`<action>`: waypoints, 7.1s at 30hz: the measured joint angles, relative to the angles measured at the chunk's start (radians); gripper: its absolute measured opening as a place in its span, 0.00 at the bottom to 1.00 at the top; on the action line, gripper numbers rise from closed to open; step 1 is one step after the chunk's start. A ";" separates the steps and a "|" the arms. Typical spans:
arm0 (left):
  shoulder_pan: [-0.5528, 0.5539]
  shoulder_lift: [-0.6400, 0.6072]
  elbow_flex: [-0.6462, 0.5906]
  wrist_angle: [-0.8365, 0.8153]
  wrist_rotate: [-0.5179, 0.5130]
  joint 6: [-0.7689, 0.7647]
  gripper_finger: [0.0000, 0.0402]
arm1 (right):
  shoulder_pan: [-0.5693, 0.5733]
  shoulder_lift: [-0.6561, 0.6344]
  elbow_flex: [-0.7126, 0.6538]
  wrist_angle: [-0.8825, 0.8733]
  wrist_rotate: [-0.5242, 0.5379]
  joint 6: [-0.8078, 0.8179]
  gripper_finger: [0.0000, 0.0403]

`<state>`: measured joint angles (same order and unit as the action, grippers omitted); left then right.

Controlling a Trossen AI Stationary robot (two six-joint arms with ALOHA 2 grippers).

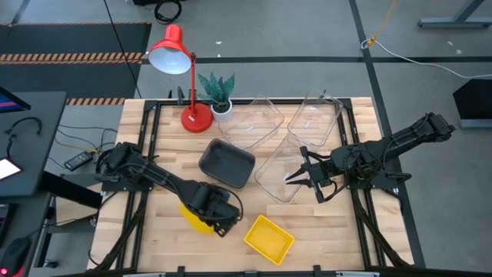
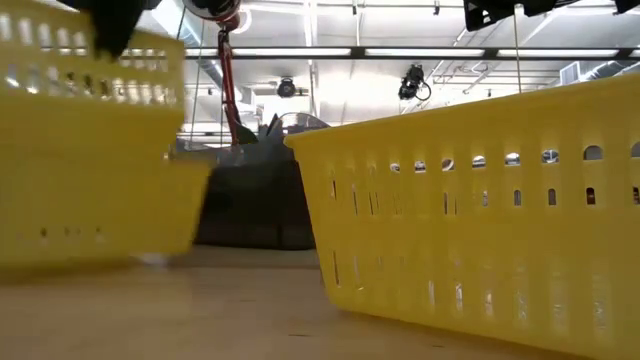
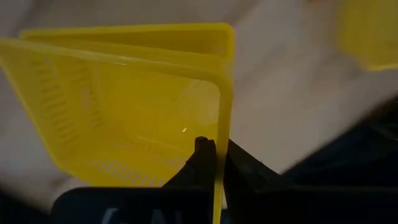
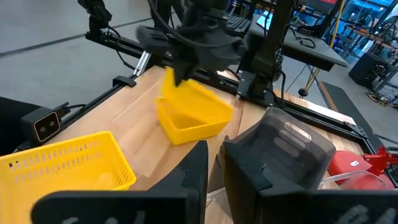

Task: Stack baskets by color
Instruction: Stack the left yellow bin on the middle yellow bin, then stack the right yellow bin on the yellow bins, then stack the bottom transparent bin on the right transparent bin

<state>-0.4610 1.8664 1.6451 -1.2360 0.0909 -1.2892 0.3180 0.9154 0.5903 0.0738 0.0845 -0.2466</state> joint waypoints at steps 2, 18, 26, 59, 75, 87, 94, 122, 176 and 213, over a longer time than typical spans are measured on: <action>0.000 0.000 0.000 -0.075 -0.004 0.000 0.04 | 0.000 0.000 0.000 0.000 0.000 0.000 0.13; 0.000 0.056 -0.001 -0.166 0.001 0.070 0.04 | 0.000 0.000 0.000 -0.001 0.000 0.003 0.13; -0.002 0.112 -0.001 -0.131 0.002 0.176 0.18 | 0.000 0.000 0.000 -0.008 0.000 0.005 0.13; -0.086 0.157 0.064 0.649 -0.250 0.977 0.36 | 0.000 0.000 0.000 -0.025 0.000 0.007 0.13; -0.100 0.264 0.063 0.724 -0.250 1.171 0.43 | 0.000 0.000 0.000 -0.023 0.000 0.011 0.13; -0.099 0.325 0.063 0.714 -0.236 1.206 0.41 | 0.000 0.000 0.000 -0.025 0.000 0.015 0.13; -0.098 0.336 0.063 0.656 -0.233 1.202 0.28 | 0.000 0.000 0.000 -0.023 0.000 0.016 0.13; -0.199 0.329 0.450 -0.300 -0.206 1.059 0.02 | 0.000 0.000 0.000 -0.025 0.000 0.034 0.13; -0.363 -0.175 -0.296 -0.114 -0.315 1.274 0.08 | 0.000 0.000 0.000 -0.026 0.000 0.042 0.13; -0.118 -0.174 -0.245 0.326 -1.002 0.825 0.33 | -0.001 0.057 0.002 -0.034 0.143 0.191 0.13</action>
<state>-0.5786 1.6920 1.3998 -0.9100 -0.9107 -0.4639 0.3172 0.9728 0.5924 0.0402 0.2278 -0.0555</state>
